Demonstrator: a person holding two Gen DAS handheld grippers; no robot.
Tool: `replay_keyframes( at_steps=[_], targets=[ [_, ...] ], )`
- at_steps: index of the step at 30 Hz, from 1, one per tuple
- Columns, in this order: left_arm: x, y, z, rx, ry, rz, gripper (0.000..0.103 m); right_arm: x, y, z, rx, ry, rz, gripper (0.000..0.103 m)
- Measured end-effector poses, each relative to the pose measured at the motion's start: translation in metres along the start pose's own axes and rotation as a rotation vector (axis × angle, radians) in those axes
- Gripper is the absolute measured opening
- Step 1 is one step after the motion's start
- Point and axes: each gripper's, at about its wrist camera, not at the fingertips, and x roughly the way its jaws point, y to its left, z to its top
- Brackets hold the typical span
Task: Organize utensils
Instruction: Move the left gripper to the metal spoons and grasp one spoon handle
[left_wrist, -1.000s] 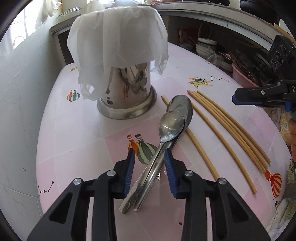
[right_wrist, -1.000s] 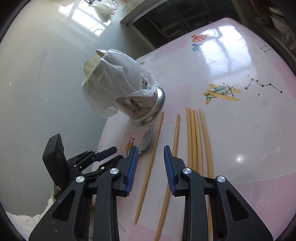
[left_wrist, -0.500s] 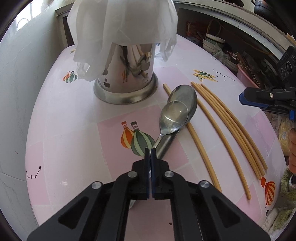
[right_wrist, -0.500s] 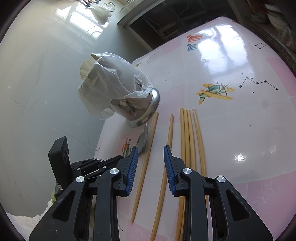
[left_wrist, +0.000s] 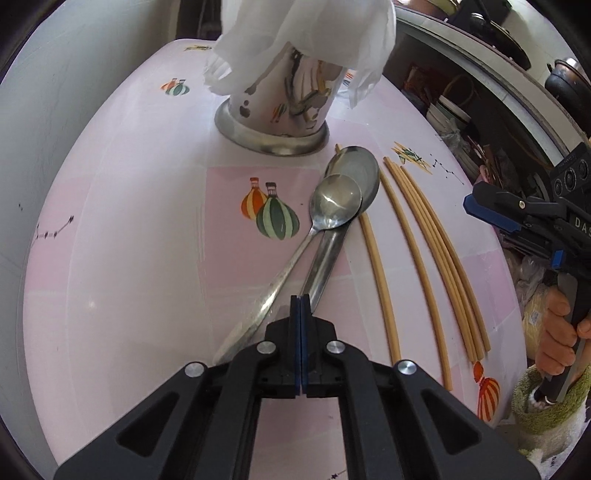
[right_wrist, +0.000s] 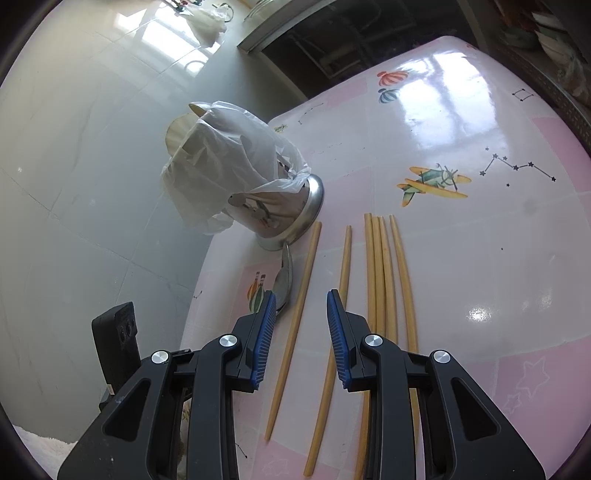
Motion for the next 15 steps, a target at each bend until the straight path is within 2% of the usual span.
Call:
replay_keyframes(
  at_steps=[3, 6, 9, 10, 12, 15],
  targets=[
    [-0.015, 0.0, -0.008, -0.023, -0.05, 0.012, 0.0, 0.003, 0.003, 0.0, -0.007, 0.005, 0.001, 0.029],
    [-0.025, -0.002, -0.004, 0.012, -0.108, 0.034, 0.0, 0.007, 0.006, 0.0, -0.017, 0.014, 0.004, 0.029],
    [-0.026, -0.004, 0.005, 0.067, -0.13, 0.06, 0.0, 0.009, 0.01, -0.001, -0.024, 0.02, 0.01, 0.029],
    [-0.023, -0.005, 0.009, 0.093, -0.129, 0.066, 0.002, 0.009, 0.011, -0.002, -0.026, 0.019, 0.01, 0.029],
    [-0.013, -0.007, 0.016, 0.137, -0.107, 0.102, 0.014, 0.008, 0.011, -0.003, -0.028, 0.019, 0.007, 0.029],
    [0.002, -0.012, 0.024, 0.21, -0.086, 0.124, 0.015, 0.006, 0.01, -0.004, -0.029, 0.02, 0.003, 0.029]
  ],
)
